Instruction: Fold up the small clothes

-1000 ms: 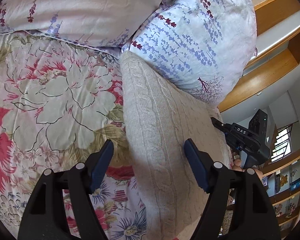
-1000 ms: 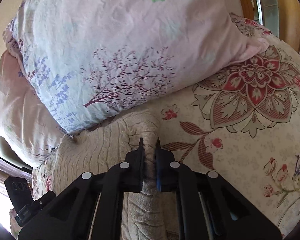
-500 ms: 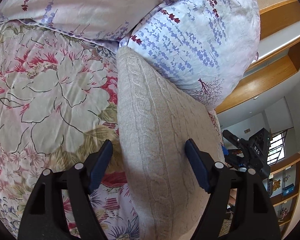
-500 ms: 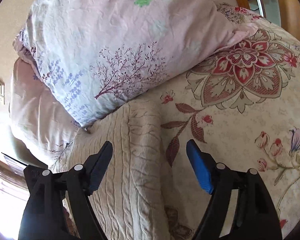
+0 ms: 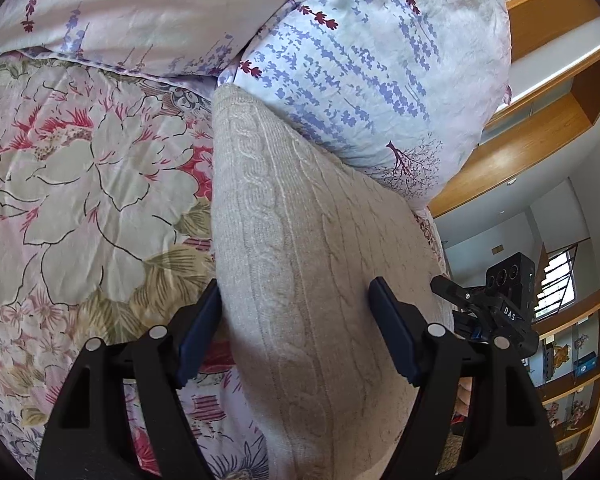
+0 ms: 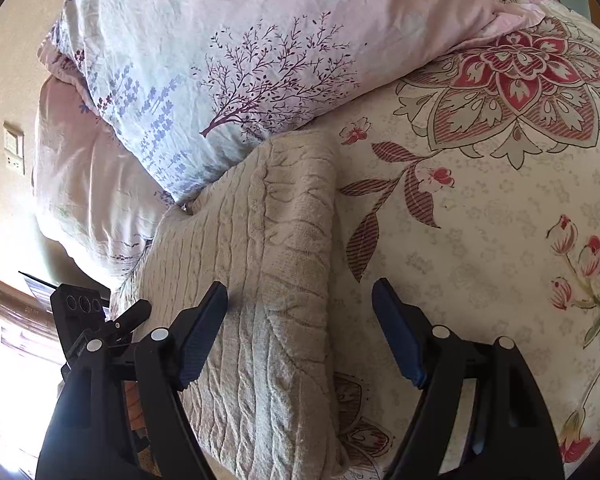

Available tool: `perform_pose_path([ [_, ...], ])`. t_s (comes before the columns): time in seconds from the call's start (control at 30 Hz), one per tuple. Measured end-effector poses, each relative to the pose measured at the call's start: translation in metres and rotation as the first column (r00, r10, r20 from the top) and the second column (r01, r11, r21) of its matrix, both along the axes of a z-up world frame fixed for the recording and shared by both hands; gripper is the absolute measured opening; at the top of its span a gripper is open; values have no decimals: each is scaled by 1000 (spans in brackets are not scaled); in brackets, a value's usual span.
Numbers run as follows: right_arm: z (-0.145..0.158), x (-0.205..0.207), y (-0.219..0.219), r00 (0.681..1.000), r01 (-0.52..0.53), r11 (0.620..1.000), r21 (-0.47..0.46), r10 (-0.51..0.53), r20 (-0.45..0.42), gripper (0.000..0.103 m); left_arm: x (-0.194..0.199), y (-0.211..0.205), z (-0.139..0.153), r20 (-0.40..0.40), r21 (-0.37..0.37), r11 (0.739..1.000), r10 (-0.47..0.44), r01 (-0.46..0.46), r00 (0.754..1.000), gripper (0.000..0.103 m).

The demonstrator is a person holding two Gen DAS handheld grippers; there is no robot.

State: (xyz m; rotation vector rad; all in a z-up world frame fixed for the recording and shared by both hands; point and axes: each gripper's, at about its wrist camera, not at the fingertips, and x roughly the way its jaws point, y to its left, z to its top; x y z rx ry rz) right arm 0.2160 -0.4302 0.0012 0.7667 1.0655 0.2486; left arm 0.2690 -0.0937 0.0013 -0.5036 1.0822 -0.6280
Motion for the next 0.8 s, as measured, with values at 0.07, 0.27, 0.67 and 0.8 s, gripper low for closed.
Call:
perform_pose_path([
  [0.07,1,0,2,1000,-21,1000,-8,21,7,77,0,-5,1,8,19,1000,-10,10,1000,73],
  [0.27,-3,1,13,995,-96,995,24,96,0,56,-2,-13,4,26,68,997,-36,35,999,73],
  [0.67,-6,-2,15,995,-98,993,71,96,29,35,-3,-16,5,42,67,997,-31,29,999,57],
  [0.8,1,-6,20,997,-57,995,88,53,54,30,-5,-2,10,29,-18,1000,-19,20,999,38],
])
